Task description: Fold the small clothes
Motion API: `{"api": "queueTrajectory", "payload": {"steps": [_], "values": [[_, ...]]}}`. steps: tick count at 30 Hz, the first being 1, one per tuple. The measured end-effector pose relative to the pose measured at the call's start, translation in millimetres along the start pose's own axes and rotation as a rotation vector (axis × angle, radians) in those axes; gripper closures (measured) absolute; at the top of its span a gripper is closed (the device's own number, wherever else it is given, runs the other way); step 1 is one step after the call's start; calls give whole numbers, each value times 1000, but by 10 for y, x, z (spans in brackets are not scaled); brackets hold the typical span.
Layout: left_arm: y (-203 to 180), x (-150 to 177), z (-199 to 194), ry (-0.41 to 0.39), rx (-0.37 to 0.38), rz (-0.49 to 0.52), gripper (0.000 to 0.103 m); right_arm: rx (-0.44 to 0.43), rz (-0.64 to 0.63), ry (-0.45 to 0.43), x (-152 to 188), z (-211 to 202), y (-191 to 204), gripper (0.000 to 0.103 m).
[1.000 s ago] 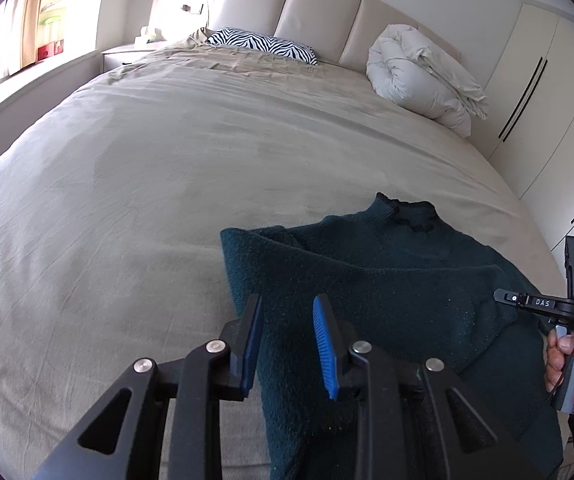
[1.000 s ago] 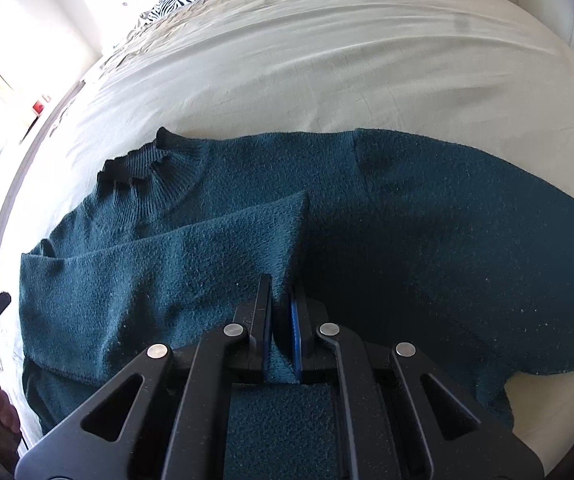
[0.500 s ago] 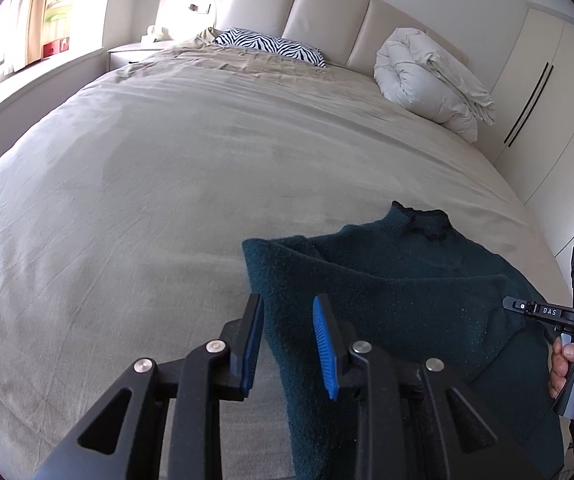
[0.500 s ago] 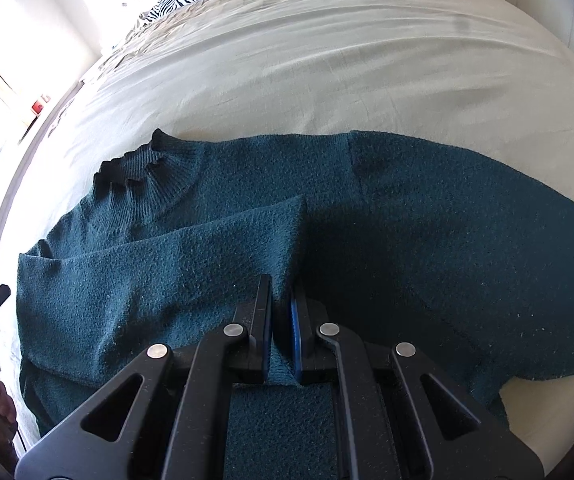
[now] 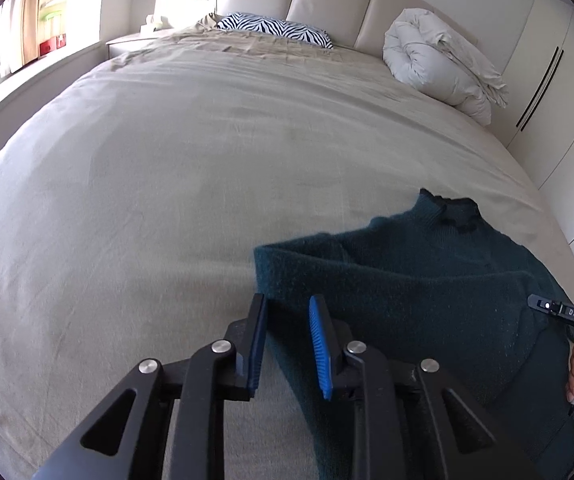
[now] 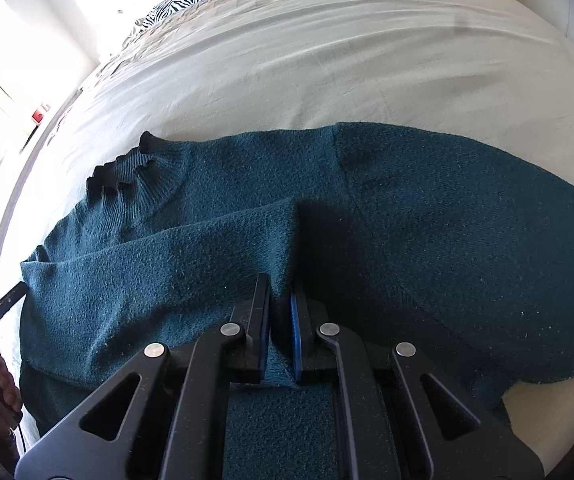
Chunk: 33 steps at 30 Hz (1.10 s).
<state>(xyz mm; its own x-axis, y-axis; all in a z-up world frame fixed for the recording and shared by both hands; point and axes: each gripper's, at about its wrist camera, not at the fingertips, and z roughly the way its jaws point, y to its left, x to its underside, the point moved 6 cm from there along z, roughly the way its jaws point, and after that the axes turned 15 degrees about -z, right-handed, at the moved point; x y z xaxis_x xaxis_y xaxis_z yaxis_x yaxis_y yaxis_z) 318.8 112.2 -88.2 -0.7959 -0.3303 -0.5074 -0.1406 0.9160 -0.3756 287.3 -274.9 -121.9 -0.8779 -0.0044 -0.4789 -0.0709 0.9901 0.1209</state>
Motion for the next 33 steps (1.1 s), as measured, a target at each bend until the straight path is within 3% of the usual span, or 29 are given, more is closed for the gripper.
{"api": "queueTrajectory", "payload": {"steps": [6,11,17,22,24,26,28,33], "values": [[-58,-14,252,14,-86,56,78,-11,1,-6,28,12,-26,96],[-79,10,119,-4,-86,50,76,-21,18,-6,63,-86,-37,92],[-154,365,49,-35,-161,199,76,-24,33,-24,260,-172,-36,89],[-171,322,-106,-34,-151,152,77,-71,91,-50,389,-425,-148,85],[-250,354,-284,-68,-131,148,72,-57,115,-121,483,-700,-283,80],[-349,416,-465,-103,-91,132,51,-54,165,-192,610,-950,-473,71],[-522,523,-611,-123,-39,143,40,-44,276,-263,836,-1220,-801,41],[-956,860,-719,-53,124,139,38,-69,590,-354,1453,-1591,-1755,40]]}}
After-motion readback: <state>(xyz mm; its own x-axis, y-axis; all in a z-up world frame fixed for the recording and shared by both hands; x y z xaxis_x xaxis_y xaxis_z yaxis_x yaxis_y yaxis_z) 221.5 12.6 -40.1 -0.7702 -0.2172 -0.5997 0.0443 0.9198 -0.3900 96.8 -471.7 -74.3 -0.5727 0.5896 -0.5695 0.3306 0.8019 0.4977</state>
